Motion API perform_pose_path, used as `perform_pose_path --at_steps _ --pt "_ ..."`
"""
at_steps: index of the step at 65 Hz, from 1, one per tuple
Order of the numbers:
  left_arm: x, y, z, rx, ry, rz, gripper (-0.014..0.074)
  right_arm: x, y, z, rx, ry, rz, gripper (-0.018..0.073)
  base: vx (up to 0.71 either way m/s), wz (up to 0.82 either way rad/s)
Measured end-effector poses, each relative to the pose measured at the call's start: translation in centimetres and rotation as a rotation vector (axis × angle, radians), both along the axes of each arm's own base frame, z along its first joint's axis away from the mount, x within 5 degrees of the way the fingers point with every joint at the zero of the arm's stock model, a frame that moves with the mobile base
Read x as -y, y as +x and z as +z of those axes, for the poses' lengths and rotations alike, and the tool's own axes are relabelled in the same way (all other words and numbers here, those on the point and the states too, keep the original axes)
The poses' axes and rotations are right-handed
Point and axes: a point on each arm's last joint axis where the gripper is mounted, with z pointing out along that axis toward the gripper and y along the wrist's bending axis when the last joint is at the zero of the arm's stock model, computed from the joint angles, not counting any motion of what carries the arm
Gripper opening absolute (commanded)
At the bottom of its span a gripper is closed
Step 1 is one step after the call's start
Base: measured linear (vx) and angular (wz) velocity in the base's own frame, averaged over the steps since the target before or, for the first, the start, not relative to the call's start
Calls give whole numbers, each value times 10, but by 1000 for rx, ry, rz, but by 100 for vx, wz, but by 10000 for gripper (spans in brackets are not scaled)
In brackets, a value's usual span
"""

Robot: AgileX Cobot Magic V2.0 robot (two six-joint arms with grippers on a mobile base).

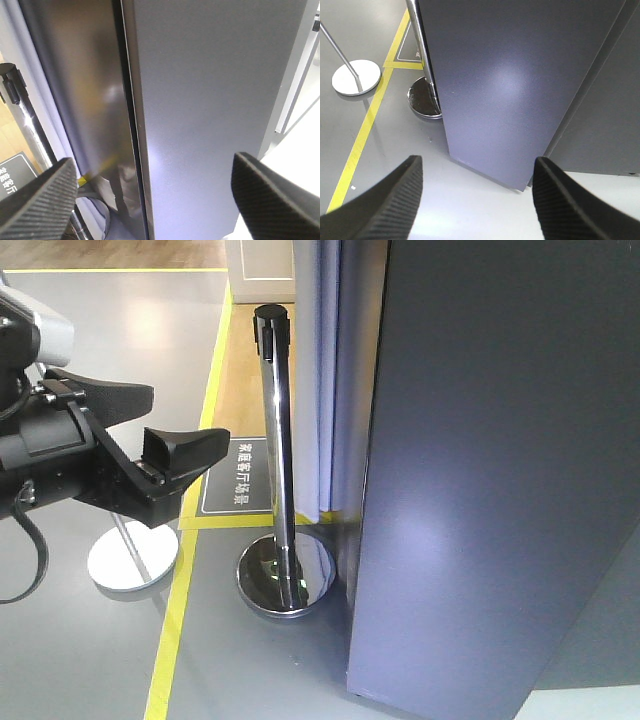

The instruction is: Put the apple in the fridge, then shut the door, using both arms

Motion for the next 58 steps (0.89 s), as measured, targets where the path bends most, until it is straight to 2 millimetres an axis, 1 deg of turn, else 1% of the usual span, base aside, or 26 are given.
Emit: perform_pose_path --at_steps 48,53,58 --pt "0 0 0 0 0 0 594 0 0 0 3 1 0 453 0 0" --pt "0 0 0 0 0 0 594 -2 0 1 9 26 4 453 0 0" --pt "0 0 0 0 0 0 594 -4 3 4 52 59 7 453 0 0"
